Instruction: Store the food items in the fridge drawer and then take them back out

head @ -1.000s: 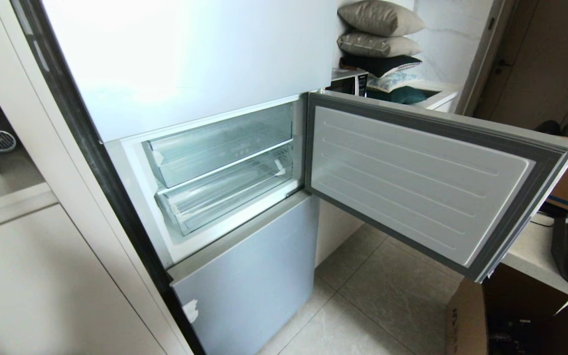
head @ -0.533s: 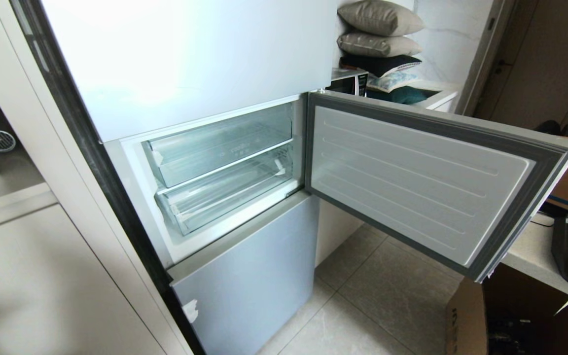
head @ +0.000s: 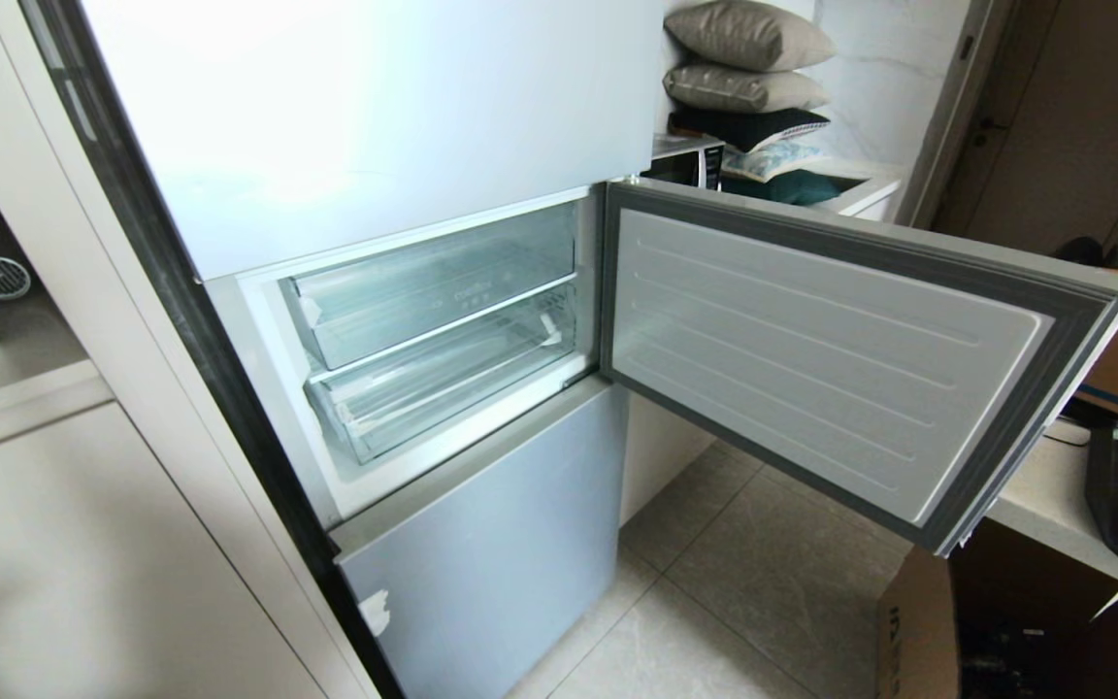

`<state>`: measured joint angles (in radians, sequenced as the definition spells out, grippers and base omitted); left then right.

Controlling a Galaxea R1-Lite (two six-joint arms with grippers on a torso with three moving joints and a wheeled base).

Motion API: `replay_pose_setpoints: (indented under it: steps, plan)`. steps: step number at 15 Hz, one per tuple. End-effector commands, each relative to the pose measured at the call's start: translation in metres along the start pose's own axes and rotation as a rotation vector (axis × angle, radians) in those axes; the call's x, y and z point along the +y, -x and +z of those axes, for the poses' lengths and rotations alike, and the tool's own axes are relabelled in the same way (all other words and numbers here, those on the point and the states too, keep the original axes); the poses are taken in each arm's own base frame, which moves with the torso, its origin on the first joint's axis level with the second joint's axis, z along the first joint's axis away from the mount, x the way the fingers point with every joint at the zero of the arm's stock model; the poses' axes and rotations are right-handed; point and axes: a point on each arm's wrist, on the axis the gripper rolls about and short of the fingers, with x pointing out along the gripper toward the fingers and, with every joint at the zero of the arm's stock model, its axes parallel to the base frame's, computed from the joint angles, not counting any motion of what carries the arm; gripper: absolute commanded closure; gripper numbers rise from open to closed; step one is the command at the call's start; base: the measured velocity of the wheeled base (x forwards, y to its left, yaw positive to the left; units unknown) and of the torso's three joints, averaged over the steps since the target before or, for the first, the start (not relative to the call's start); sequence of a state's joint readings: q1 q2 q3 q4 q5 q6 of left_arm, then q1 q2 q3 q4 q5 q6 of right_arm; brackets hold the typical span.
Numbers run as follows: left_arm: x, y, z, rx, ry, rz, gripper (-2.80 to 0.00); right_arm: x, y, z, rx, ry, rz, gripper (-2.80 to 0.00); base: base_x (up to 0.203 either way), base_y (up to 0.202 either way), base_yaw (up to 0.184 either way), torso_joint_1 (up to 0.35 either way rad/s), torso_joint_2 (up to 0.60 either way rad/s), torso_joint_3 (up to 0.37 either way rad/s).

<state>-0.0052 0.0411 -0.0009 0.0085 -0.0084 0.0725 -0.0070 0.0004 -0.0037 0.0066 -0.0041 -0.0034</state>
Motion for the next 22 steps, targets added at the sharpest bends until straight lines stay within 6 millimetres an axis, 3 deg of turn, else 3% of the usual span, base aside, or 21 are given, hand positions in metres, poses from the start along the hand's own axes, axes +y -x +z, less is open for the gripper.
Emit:
replay_pose_setpoints:
  steps: [1,3,5,8,12,16,19,22]
  plan:
    - [0.000,0.003,-0.001,-0.039,0.059,0.018,0.00,-0.001,0.005,0.016,-0.054,0.005,-0.021,0.00,0.000,0.000,0.000,0.000,0.00,0.000]
    - [0.000,0.003,-0.001,-0.040,0.059,0.018,0.00,-0.002,0.011,0.042,-0.070,-0.004,-0.070,0.00,0.000,0.000,0.000,0.000,0.00,0.000]
    - [0.000,0.003,-0.001,-0.040,0.059,0.017,0.00,-0.002,0.000,0.064,0.027,-0.026,-0.100,0.00,0.000,0.000,0.000,0.000,0.00,0.000]
    - [0.000,0.003,-0.001,-0.040,0.059,0.017,0.00,-0.003,-0.037,0.103,0.162,-0.156,-0.141,0.00,0.000,0.000,0.000,0.000,0.00,0.000]
    - [0.000,0.003,-0.001,-0.040,0.059,0.018,0.00,-0.017,-0.071,0.136,0.053,-0.357,-0.383,0.00,0.000,0.000,0.000,0.000,0.00,0.000]
    - [0.000,0.003,-0.001,-0.039,0.059,0.017,0.00,-0.070,-0.088,0.160,-0.151,-0.411,-0.719,0.00,0.000,0.000,0.000,0.000,0.00,0.000]
    - [0.000,0.003,-0.001,-0.039,0.059,0.017,0.00,-0.124,-0.108,0.158,-0.105,-0.496,-0.701,0.00,0.000,0.000,0.000,0.000,0.00,0.000]
    - [0.000,0.003,-0.001,-0.039,0.059,0.017,0.00,-0.164,-0.151,0.146,-0.003,-0.564,-0.600,0.00,0.000,0.000,0.000,0.000,0.00,0.000]
